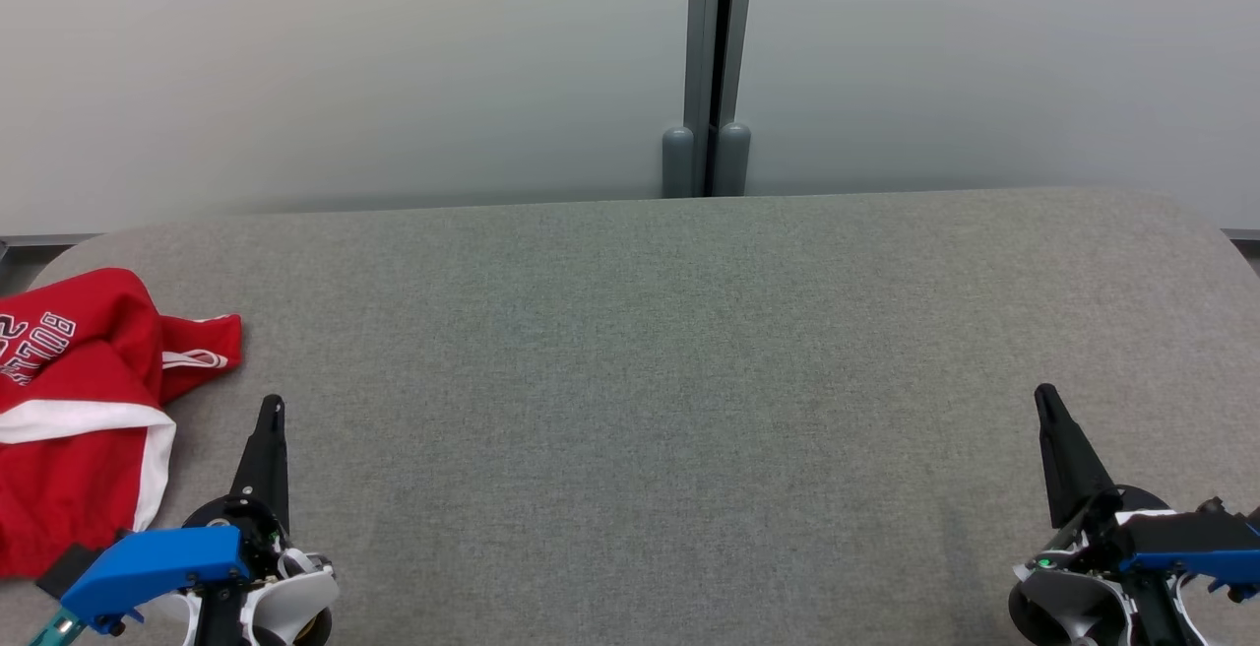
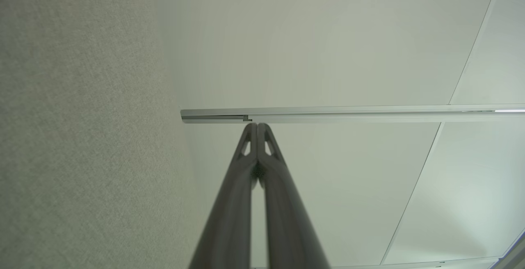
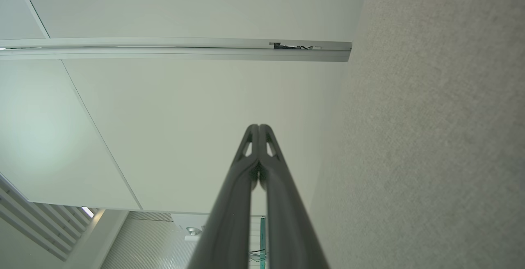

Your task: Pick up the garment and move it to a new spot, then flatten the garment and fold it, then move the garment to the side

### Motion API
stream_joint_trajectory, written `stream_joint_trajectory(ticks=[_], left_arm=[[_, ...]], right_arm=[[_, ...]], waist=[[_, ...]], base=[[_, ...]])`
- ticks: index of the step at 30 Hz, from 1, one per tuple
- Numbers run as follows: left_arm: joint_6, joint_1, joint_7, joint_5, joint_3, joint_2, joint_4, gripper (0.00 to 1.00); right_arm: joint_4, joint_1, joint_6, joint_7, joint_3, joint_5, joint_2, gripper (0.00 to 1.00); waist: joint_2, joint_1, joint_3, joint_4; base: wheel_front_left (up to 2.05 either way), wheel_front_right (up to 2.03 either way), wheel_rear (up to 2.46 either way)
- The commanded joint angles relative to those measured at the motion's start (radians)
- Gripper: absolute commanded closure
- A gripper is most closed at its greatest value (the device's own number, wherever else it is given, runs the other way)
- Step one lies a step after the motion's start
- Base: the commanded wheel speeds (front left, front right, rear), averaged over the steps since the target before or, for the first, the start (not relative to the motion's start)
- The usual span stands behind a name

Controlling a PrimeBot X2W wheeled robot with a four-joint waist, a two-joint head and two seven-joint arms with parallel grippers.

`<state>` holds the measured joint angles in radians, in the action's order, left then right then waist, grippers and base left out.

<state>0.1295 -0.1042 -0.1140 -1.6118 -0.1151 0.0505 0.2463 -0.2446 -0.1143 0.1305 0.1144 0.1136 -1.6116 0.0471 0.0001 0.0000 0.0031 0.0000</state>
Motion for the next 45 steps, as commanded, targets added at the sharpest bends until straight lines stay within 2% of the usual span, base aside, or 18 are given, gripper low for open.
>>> stream_joint_trajectory(ticks=[1,32,33,39,45], left_arm=[[0.005,-0.009,-0.003,-0.003,-0.001,-0.001,-0.005,1.0],[0.005,-0.009,-0.003,-0.003,-0.001,-0.001,-0.005,1.0],[0.0,0.0,0.0,0.0,0.0,0.0,0.0,0.0],[-0.001,0.009,0.02,0.015,0.01,-0.001,0.016,0.0],[-0.001,0.003,0.046,0.082,0.016,0.001,0.02,0.0]], right_arm=[[0.003,0.012,0.0,0.003,0.002,-0.003,0.006,1.0],[0.003,0.012,0.0,0.003,0.002,-0.003,0.006,1.0],[0.0,0.0,0.0,0.0,0.0,0.0,0.0,0.0],[-0.01,0.004,-0.001,-0.009,-0.005,0.011,0.001,0.0],[-0.008,0.005,-0.001,-0.043,-0.031,0.055,0.022,0.0]], waist=[[-0.0001,0.0,0.0,0.0],[-0.0001,0.0,0.0,0.0],[-0.0001,0.0,0.0,0.0],[-0.0001,0.0,0.001,0.0],[-0.0001,0.0,0.003,0.002]], base=[[0.0,0.0,0.0],[0.0,0.0,0.0],[0.0,0.0,0.0],[0.0,0.0,0.0],[0.0,0.0,0.0]])
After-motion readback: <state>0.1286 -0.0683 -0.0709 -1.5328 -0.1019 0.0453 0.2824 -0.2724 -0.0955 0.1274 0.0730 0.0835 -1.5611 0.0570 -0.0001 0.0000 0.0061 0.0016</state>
